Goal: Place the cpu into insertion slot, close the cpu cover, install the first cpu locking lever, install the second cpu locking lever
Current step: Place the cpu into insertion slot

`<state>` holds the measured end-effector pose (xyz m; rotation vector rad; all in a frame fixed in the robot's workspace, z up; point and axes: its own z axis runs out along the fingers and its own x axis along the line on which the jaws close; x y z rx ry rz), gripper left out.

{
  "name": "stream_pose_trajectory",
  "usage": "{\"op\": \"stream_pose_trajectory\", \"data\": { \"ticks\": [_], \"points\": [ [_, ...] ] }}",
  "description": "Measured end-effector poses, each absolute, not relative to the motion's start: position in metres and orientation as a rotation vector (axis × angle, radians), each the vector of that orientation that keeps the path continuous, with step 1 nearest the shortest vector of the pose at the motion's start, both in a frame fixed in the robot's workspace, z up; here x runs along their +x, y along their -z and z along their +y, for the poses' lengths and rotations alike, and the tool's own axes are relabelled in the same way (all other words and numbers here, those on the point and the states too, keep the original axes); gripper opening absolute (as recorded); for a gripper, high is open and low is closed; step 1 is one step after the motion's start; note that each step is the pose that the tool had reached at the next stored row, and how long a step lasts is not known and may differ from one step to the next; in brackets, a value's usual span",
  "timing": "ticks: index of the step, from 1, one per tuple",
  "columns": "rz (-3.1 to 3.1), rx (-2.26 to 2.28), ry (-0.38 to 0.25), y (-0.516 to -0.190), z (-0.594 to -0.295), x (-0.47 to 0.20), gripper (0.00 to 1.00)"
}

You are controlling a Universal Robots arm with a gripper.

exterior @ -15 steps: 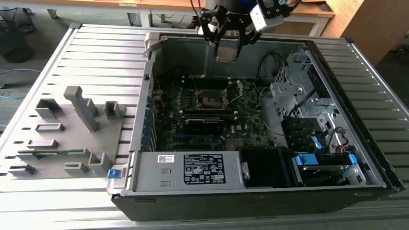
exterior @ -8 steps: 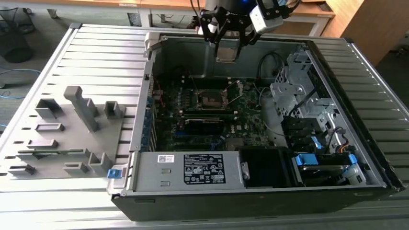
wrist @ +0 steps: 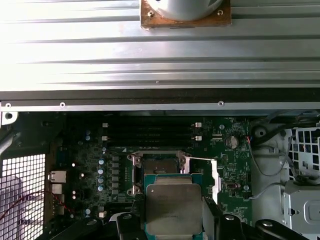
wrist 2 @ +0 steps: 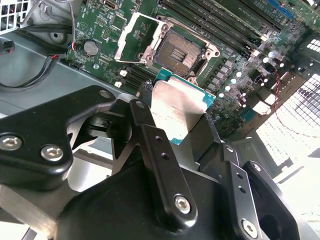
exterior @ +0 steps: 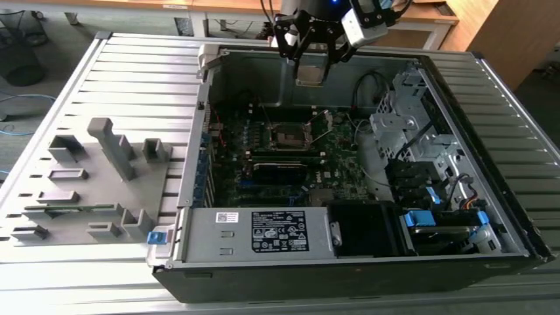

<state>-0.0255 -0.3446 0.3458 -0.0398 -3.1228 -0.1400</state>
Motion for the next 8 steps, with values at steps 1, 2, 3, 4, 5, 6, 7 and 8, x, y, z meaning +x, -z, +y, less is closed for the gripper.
{"op": "stream_pose_trajectory", "data": {
  "ticks": [1, 2, 3, 4, 5, 6, 7, 8],
  "points": [
    [-3.123, -0.040, 0.140, -0.3457, -0.3446, -0.0255, 0.54],
    [-3.123, -0.040, 0.140, -0.3457, -0.3446, -0.0255, 0.54],
    [-3.123, -0.040, 0.140, -0.3457, -0.3446, -0.0255, 0.54],
    [-3.123, -0.040, 0.140, -0.3457, -0.3446, -0.0255, 0.54],
    [-3.123, -0.040, 0.140, -0.3456, -0.3446, -0.0255, 0.54],
    [-3.123, -0.040, 0.141, -0.3452, -0.3445, -0.0255, 0.54],
    [-3.123, -0.040, 0.141, -0.3448, -0.3446, -0.0255, 0.54],
    [-3.123, -0.040, 0.140, -0.3443, -0.3446, -0.0255, 0.54]
  ]
}}
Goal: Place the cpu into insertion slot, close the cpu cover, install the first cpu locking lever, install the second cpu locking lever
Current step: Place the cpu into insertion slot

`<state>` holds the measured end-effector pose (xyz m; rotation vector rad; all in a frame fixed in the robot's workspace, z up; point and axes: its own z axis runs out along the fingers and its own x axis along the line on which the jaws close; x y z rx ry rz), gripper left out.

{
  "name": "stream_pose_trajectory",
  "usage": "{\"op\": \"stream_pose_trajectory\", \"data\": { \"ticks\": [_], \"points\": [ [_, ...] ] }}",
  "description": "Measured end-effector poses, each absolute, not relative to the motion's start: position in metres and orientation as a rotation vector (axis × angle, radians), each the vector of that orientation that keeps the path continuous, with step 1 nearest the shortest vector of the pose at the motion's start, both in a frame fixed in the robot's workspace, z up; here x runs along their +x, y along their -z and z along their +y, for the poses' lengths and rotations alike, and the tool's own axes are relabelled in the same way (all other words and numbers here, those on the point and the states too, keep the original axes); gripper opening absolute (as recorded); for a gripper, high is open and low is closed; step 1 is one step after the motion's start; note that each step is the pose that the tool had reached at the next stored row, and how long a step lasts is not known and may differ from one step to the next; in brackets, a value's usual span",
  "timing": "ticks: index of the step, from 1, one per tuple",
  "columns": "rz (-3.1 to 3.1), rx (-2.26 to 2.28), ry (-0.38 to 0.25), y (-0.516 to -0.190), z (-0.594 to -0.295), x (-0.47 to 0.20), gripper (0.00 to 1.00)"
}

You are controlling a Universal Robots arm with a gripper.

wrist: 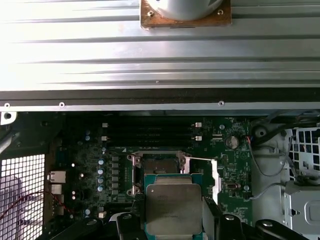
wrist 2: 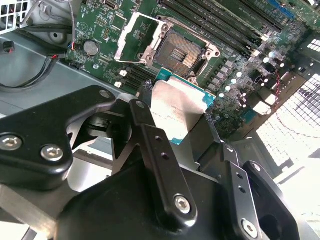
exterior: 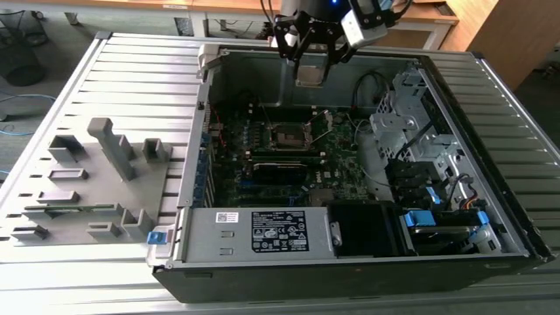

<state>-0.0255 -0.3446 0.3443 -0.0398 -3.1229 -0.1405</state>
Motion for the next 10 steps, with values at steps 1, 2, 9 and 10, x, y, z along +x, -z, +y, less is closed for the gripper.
{"op": "stream_pose_trajectory", "data": {
  "ticks": [1, 2, 9, 10],
  "points": [
    [-3.123, -0.040, 0.140, -0.3439, -0.3446, -0.0255, 0.54],
    [-3.123, -0.040, 0.140, -0.3435, -0.3446, -0.0255, 0.54],
    [-3.125, -0.040, 0.140, -0.3401, -0.3446, -0.0255, 0.54],
    [-3.125, -0.040, 0.140, -0.3396, -0.3446, -0.0256, 0.54]
  ]
}}
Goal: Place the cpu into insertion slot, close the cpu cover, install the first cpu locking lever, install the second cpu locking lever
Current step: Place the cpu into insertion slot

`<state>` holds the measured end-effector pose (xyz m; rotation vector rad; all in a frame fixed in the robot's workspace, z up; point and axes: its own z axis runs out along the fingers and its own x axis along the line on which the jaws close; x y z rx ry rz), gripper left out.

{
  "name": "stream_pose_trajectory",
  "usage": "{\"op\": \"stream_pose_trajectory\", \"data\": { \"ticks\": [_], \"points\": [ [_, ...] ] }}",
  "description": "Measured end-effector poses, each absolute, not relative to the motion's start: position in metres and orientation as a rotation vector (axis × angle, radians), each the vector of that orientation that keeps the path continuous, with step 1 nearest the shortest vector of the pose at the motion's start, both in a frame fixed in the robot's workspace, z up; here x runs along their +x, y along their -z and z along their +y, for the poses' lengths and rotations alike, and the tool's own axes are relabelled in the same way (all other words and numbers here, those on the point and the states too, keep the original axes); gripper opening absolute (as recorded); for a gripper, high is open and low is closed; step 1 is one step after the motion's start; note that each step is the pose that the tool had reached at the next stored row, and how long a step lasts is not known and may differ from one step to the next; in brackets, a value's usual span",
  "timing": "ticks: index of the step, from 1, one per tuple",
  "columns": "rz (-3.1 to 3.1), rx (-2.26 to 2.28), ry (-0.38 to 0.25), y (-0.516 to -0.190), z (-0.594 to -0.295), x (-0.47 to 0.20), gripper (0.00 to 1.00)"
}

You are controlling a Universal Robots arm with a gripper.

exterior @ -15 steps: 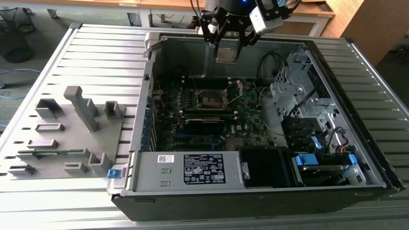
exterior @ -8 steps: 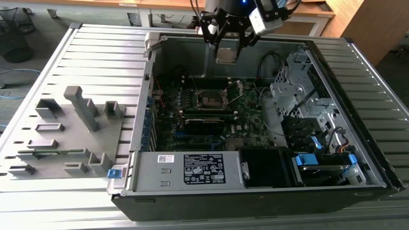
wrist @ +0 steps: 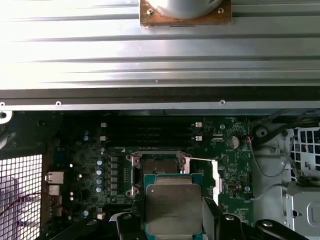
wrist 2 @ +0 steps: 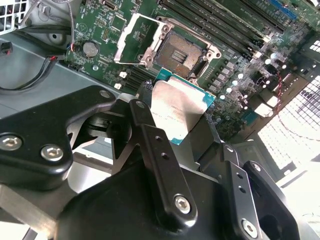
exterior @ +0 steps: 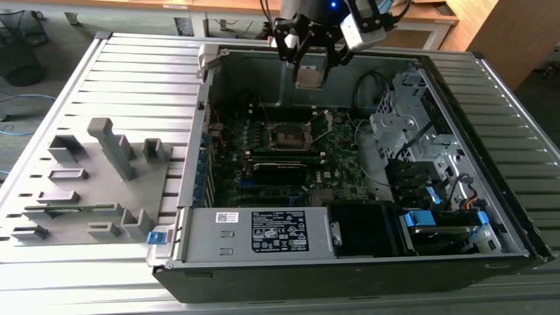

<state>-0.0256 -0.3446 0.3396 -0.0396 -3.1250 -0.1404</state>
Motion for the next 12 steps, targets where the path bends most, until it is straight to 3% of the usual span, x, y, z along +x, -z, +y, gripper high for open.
{"op": "stream_pose_trajectory", "data": {
  "ticks": [12],
  "points": [
    [-3.125, -0.040, 0.140, -0.3344, -0.3446, -0.0258, 0.54]
  ]
}}
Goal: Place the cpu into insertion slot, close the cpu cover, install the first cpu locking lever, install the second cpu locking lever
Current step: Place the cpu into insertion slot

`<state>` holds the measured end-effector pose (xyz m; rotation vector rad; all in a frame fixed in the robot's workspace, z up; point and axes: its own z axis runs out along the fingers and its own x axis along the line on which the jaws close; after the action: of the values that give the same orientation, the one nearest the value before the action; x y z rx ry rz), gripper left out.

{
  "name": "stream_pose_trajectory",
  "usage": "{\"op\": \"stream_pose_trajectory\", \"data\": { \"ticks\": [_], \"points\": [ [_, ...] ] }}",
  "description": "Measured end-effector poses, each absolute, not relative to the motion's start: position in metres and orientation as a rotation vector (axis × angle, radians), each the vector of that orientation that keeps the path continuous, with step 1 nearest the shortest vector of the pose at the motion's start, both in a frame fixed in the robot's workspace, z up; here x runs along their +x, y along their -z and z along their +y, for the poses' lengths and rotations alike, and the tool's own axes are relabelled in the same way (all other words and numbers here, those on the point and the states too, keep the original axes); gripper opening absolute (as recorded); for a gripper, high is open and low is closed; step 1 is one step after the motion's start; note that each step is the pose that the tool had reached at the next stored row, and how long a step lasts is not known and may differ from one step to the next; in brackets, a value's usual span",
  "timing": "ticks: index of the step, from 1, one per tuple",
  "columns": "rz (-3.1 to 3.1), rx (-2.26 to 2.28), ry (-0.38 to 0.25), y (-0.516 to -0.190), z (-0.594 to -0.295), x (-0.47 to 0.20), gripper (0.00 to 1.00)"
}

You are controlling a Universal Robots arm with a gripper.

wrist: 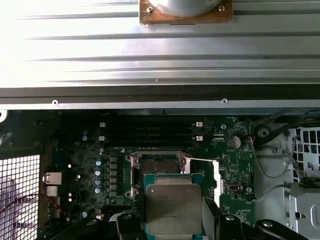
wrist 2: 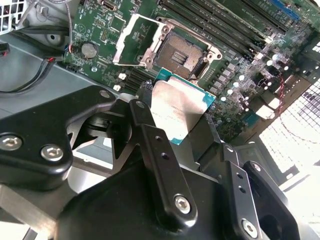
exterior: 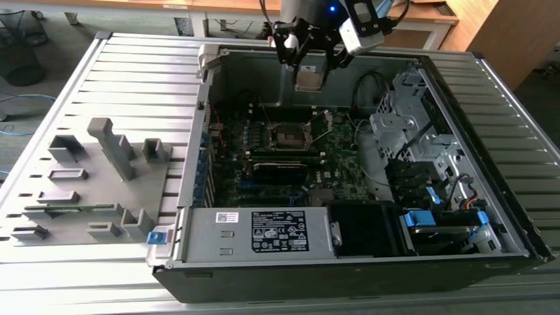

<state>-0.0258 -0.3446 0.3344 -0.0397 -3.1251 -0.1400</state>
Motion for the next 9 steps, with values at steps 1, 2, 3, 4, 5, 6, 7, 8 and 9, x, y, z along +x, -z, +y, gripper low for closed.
{"op": "stream_pose_trajectory", "data": {
  "ticks": [1, 2, 3, 4, 5, 6, 7, 8, 9],
  "points": [
    [-3.125, -0.040, 0.140, -0.3344, -0.3446, -0.0258, 0.54],
    [-3.125, -0.040, 0.140, -0.3343, -0.3446, -0.0258, 0.54],
    [-3.125, -0.040, 0.140, -0.3342, -0.3446, -0.0258, 0.54],
    [-3.125, -0.040, 0.140, -0.3341, -0.3446, -0.0258, 0.54],
    [-3.125, -0.040, 0.141, -0.3337, -0.3445, -0.0258, 0.54],
    [-3.126, -0.040, 0.141, -0.3333, -0.3446, -0.0258, 0.54],
    [-3.126, -0.040, 0.140, -0.3332, -0.3446, -0.0258, 0.54],
    [-3.126, -0.040, 0.140, -0.3331, -0.3446, -0.0258, 0.54],
    [-3.126, -0.040, 0.140, -0.3331, -0.3446, -0.0258, 0.54]
  ]
}}
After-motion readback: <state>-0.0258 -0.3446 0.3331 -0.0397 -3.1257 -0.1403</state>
